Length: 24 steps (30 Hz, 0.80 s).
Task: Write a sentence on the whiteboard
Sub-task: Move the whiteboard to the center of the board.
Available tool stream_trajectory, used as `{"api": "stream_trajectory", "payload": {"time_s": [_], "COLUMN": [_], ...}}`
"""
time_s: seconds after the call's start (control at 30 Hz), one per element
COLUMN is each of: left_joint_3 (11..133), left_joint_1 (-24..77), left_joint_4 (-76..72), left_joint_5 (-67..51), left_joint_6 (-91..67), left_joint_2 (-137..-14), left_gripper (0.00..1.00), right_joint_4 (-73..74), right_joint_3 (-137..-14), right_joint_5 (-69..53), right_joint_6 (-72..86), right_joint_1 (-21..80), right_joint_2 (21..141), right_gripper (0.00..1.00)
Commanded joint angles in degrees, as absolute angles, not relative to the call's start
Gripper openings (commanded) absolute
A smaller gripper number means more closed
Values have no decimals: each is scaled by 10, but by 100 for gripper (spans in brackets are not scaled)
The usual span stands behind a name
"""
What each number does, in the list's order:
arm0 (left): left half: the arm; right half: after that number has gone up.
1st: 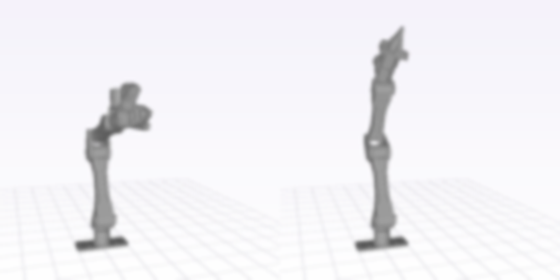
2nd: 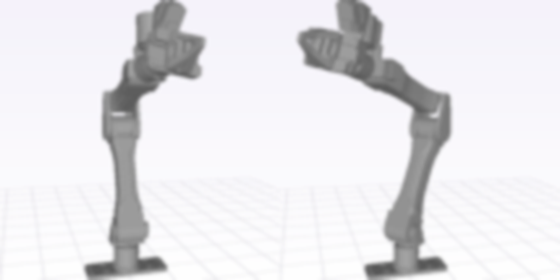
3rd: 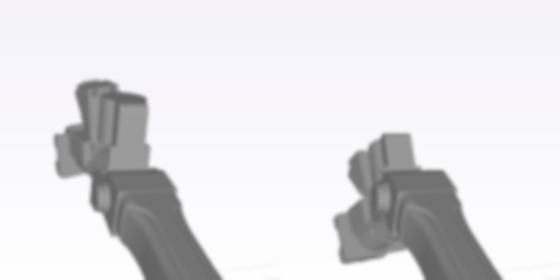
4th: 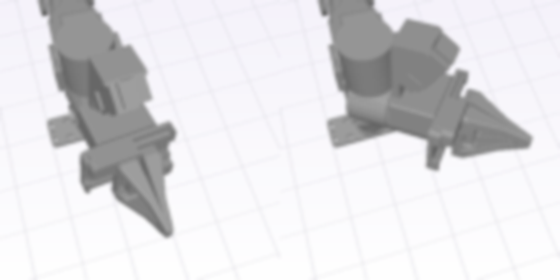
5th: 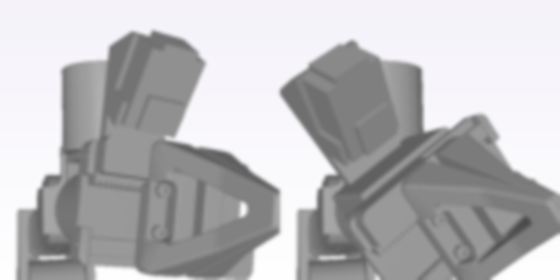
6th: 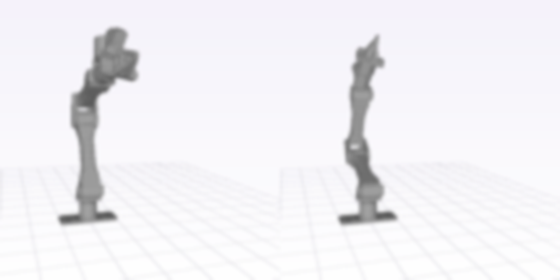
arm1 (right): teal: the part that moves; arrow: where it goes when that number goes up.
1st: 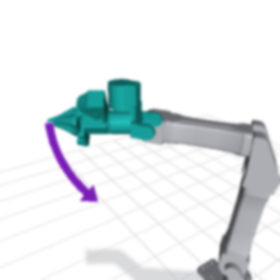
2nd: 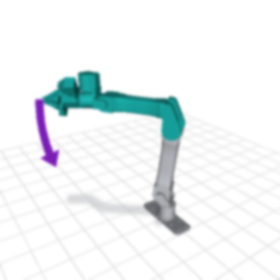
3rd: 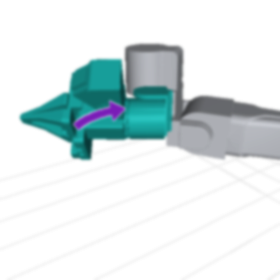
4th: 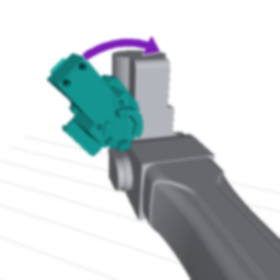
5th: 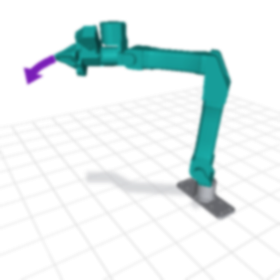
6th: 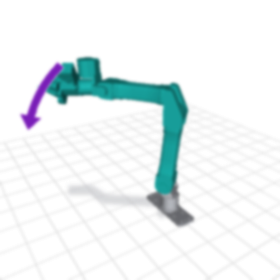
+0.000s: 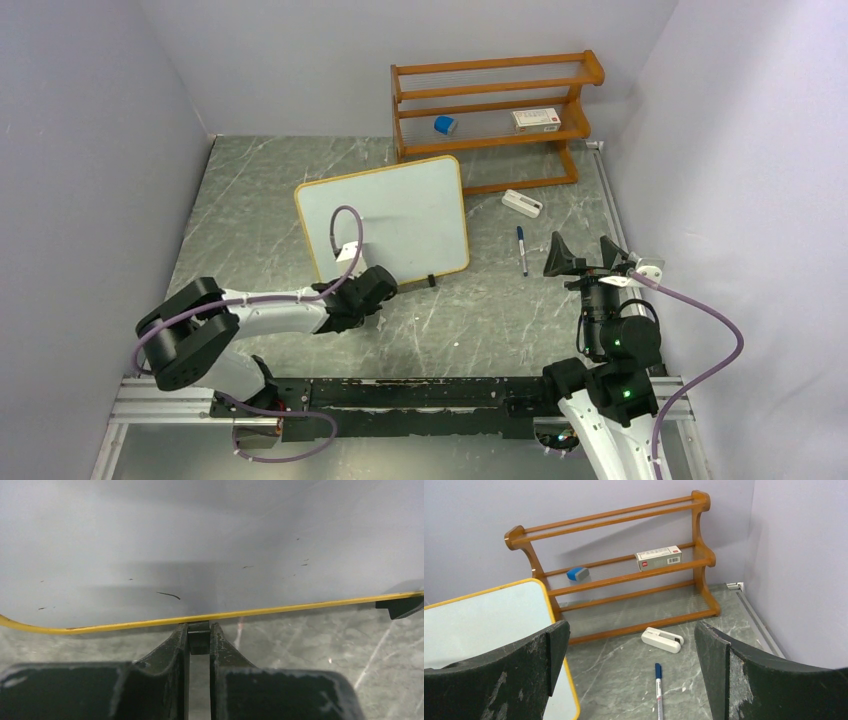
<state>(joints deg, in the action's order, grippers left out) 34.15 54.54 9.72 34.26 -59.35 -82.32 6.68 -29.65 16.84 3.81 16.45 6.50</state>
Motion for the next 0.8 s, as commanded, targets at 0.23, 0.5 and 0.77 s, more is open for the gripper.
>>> {"api": "stream_trajectory", "payload": {"time_s": [0.23, 0.5, 0.77], "left_joint_3": [391, 417, 433], "left_joint_1": [606, 644, 649], "left_joint_4": [137, 196, 235], "left_joint_5": [336, 360, 373], "left_joint_6": [-683, -707, -702], "left_joint_2": [-871, -853, -816], "left_gripper": [5, 24, 55], "right_joint_4": [59, 60, 67], "right_joint_3": [-296, -297, -306], "right_joint_5": [162, 163, 164], "right_joint_6": [35, 36, 49], "right_joint_1": [161, 161, 161], "right_joint_2": [57, 59, 76], "right_gripper": [100, 100, 100]}}
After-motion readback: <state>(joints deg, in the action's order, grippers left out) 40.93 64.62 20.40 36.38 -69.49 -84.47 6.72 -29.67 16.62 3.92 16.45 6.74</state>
